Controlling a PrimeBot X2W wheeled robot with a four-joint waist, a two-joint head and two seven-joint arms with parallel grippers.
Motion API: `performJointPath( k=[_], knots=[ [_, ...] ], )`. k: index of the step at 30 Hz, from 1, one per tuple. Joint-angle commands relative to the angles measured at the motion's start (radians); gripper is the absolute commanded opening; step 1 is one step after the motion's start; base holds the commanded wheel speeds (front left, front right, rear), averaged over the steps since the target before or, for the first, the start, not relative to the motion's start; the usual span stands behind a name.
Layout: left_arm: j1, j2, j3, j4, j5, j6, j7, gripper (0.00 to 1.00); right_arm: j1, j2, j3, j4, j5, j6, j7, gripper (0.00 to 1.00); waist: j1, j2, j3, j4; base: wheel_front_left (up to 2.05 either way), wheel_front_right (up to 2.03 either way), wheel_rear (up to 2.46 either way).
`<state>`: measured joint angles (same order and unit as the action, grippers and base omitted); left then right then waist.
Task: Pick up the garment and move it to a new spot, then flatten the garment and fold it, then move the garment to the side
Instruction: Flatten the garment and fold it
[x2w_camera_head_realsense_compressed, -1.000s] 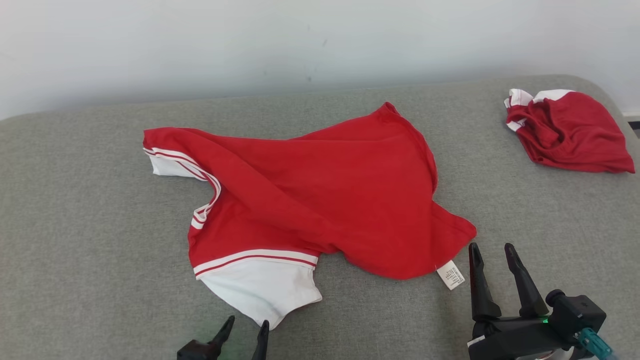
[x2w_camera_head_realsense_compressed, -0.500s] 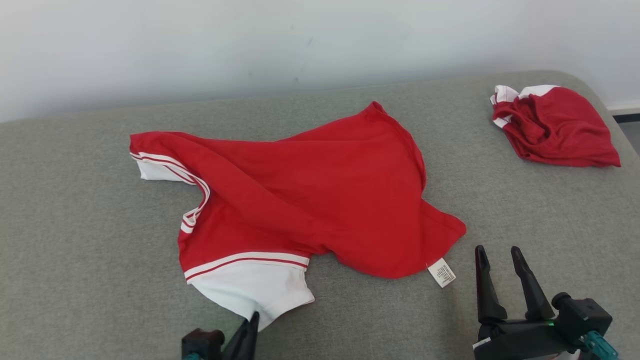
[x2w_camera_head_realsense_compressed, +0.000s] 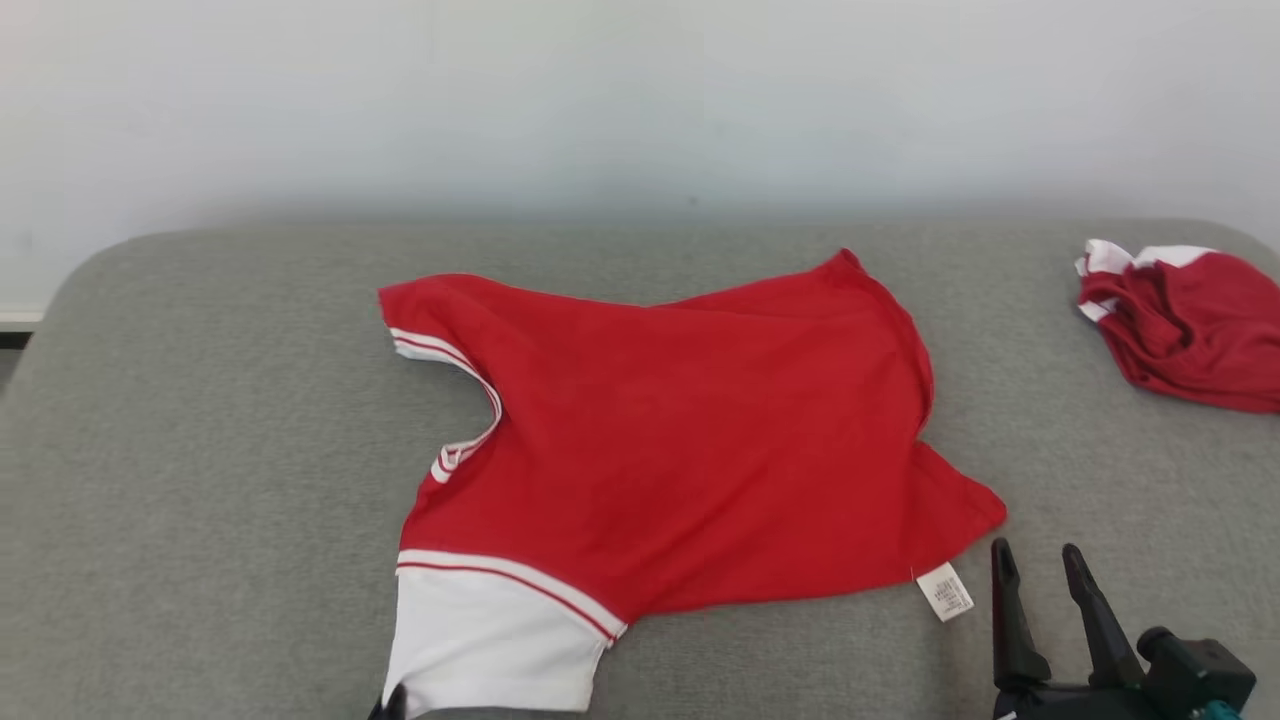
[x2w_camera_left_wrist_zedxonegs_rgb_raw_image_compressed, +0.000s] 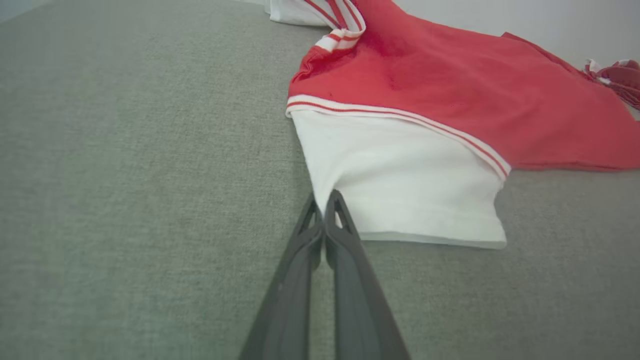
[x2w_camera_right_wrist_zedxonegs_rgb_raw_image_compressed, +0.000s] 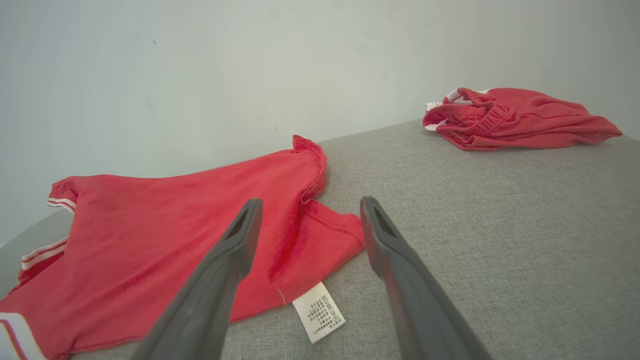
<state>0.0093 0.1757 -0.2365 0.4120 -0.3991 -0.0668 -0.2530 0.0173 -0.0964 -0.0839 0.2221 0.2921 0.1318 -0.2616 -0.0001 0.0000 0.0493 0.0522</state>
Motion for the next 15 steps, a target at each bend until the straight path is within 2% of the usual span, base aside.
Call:
performJointPath(
  k=[1,6,11,12,13,14,15],
  knots=[
    [0.016,0.005,0.005,-0.011,-0.005,0.006,0.0,0.0,0.013,-0.003,-0.001,0.004,0.003,-0.003,-0.004,1.0,0.0001,0.0,-0.019,0.033,0.0,0.0,0.0],
    [0.08,0.029,0.042,-0.058,-0.038,0.029,0.015,0.0,0.032,-0.01,-0.009,0.029,0.003,-0.003,-0.004,1.0,0.0001,0.0,-0.024,0.053,0.0,0.0,0.0],
    [0.109,0.024,0.044,-0.063,-0.05,0.039,0.013,0.0,0.042,-0.019,-0.013,0.058,0.008,-0.003,-0.004,1.0,0.0001,0.0,-0.034,0.056,0.0,0.0,0.0],
    [0.11,0.023,0.041,-0.063,-0.044,0.04,0.009,0.37,0.044,-0.021,-0.011,0.064,0.009,-0.003,-0.004,1.0,0.0001,0.0,-0.036,0.056,0.0,0.0,0.0],
    [0.109,0.021,0.039,-0.065,-0.037,0.04,0.006,0.81,0.045,-0.023,-0.009,0.068,0.01,-0.003,-0.004,1.0,0.0001,0.0,-0.038,0.055,0.0,0.0,0.0],
    [0.108,0.013,0.043,-0.07,-0.042,0.04,0.002,1.0,0.045,-0.025,-0.008,0.073,0.011,-0.003,-0.004,1.0,0.0001,0.0,-0.041,0.055,0.0,0.0,0.0],
    [0.108,0.007,0.048,-0.075,-0.043,0.038,-0.002,1.0,0.046,-0.026,-0.006,0.077,0.011,-0.003,-0.004,1.0,0.0001,0.0,-0.044,0.054,0.0,0.0,0.0]
  ],
)
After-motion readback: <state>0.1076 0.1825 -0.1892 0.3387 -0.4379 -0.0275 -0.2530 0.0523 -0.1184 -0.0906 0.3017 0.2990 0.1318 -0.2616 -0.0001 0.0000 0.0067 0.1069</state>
